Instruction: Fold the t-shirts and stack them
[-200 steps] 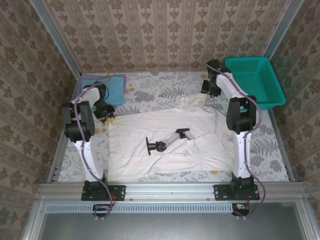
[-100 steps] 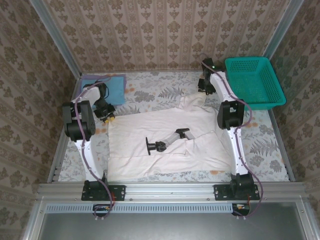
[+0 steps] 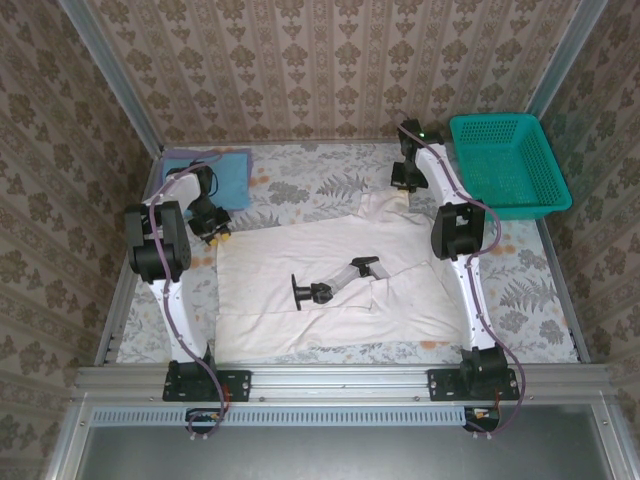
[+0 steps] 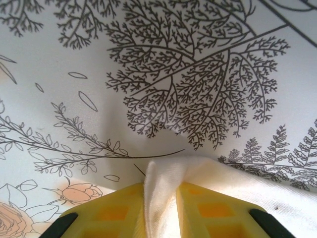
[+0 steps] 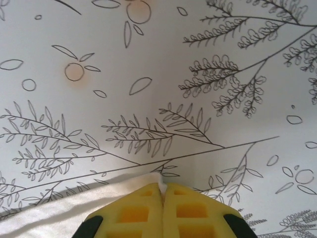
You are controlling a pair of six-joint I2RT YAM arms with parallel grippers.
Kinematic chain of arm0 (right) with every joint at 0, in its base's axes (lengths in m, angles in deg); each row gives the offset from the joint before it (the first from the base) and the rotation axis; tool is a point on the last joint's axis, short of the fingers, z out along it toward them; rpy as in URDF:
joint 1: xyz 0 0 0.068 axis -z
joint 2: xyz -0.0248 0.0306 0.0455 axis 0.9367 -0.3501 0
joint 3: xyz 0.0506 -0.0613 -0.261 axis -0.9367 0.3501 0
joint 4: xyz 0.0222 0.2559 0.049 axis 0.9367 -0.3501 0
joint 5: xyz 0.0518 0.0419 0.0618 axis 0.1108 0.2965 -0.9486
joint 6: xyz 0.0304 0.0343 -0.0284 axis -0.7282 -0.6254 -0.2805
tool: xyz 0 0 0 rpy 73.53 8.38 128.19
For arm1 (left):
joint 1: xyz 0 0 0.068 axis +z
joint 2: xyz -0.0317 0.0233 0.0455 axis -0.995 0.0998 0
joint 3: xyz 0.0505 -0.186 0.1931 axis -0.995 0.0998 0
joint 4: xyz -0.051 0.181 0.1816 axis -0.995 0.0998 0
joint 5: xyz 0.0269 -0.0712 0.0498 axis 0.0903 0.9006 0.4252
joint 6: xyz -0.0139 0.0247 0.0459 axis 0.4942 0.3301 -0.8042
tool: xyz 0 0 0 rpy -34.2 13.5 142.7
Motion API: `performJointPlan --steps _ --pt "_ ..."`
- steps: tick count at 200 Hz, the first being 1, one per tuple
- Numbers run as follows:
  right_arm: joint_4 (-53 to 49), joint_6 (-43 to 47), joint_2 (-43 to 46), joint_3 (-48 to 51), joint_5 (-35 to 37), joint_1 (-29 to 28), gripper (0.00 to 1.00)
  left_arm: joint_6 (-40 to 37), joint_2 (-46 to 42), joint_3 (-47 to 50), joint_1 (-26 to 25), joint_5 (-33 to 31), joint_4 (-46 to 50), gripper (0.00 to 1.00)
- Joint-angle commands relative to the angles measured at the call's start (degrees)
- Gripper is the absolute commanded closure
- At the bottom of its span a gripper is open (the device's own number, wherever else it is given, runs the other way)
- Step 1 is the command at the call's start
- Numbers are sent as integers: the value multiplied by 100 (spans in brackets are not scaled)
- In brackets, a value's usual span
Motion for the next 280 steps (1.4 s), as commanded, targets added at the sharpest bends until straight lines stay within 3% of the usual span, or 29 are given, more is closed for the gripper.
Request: performJointPlan --steps 1,63,115,126,155,185,235,280 --pt "299 135 240 -140 -36 -115 100 -106 1 0 -32 170 -638 77" --pt "965 707 746 -303 537 -525 100 -117 -182 268 -34 100 -729 77" --pt "1001 830 685 -341 418 -703 100 -90 -277 533 -38 49 -786 75" --pt "979 817 633 -344 396 -692 91 -89 -277 540 -35 69 -786 71" --pt "629 614 614 -341 578 -521 54 -73 -361 500 -40 62 -747 58" --pt "286 416 958 -319 555 -183 36 17 -549 474 -45 109 -749 48" --pt "122 277 1579 326 -167 112 36 17 -945 -133 -560 180 -842 36" --pt "437 491 2654 2498 -879 516 40 -238 -266 -1065 -1450 1806 -1507 31"
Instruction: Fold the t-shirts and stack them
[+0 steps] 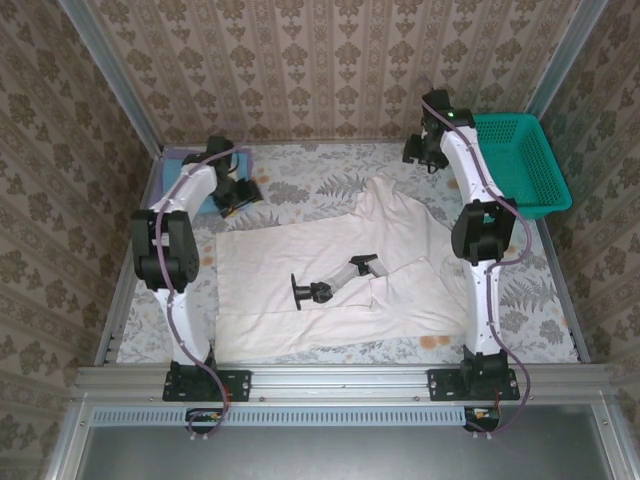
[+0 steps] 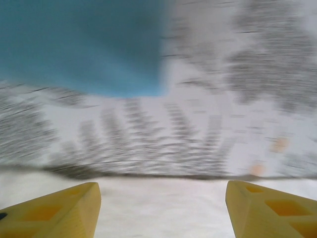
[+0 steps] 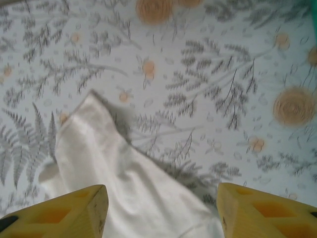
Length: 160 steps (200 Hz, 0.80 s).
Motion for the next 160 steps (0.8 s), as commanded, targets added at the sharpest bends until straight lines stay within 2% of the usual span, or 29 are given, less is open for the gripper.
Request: performJointPlan --steps 1,37,61,96,142,160 --pt "-3 107 659 1128 -613 186 40 -234 398 -637 -478 1085 -384 31" --pt "656 94 2091 3351 -1153 582 41 -126 1661 -1930 -1235 1972 -712 32" --pt "914 8 2597 4352 -1285 660 44 53 2610 -3037 -1593 2119 -828 32" --pt "1424 -333 2930 5356 -1342 643 51 542 3862 -4629 -1821 2209 -970 34" --pt "1944 -974 3273 6209 -1334 626 54 876 4314 -4902 -1868 2033 -1442 36" --pt "2124 -1129 3374 6455 -1306 594 54 800 4350 -4952 -1959 1983 -1351 37"
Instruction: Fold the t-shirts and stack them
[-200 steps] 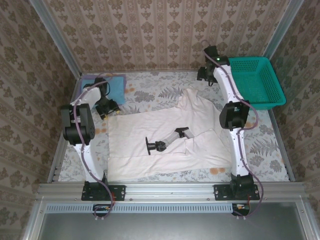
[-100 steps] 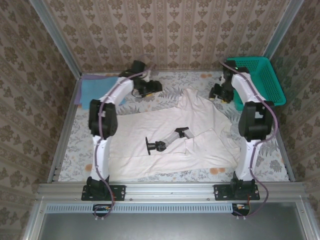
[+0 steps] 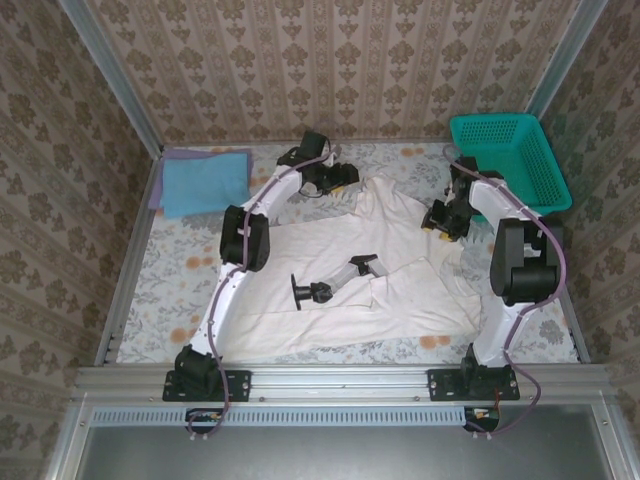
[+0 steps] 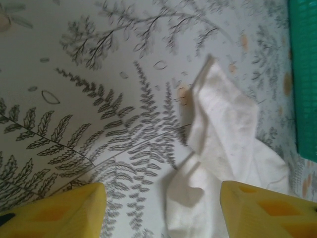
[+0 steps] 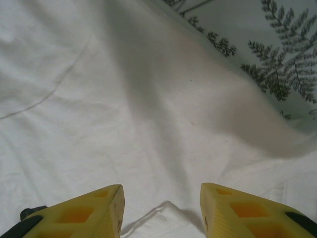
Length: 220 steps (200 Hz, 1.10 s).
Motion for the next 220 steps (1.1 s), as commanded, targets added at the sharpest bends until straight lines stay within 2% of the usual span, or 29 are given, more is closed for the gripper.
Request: performJointPlan --steps 1,67,101,162,201,220 --pt "398 -420 371 252 -57 -55 54 86 226 -138 -140 -46 18 37" --pt "703 -798 790 816 182 -232 53 -697 23 24 -621 -1229 895 44" --pt "668 -856 872 867 295 -277 53 -690 119 -53 -742 -1200 839 46" --pt "607 -873 907 916 307 -294 53 -599 118 108 -894 -668 625 47" --pt "635 -897 899 959 324 -297 53 -730 10 296 -939 -1105 870 54" --pt "607 -908 865 955 357 -298 53 -689 45 261 -900 -1380 982 63"
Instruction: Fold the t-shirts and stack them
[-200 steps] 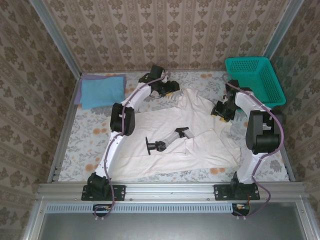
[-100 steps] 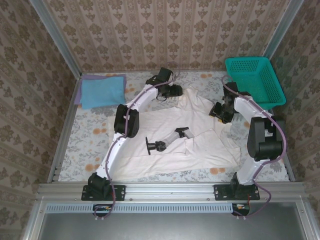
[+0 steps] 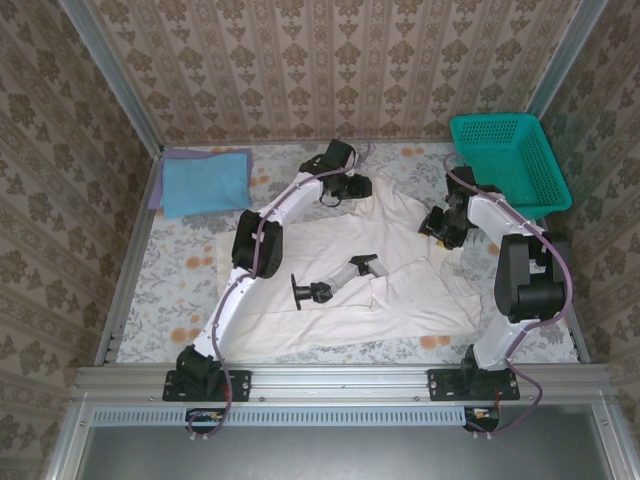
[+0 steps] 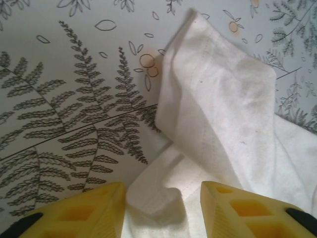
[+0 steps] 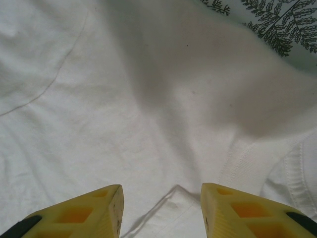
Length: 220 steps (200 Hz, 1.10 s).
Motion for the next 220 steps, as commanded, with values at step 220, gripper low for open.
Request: performJointPlan --steps 220 --pt "-196 -713 -956 -138 915 302 45 292 -936 1561 614 -1869 325 64"
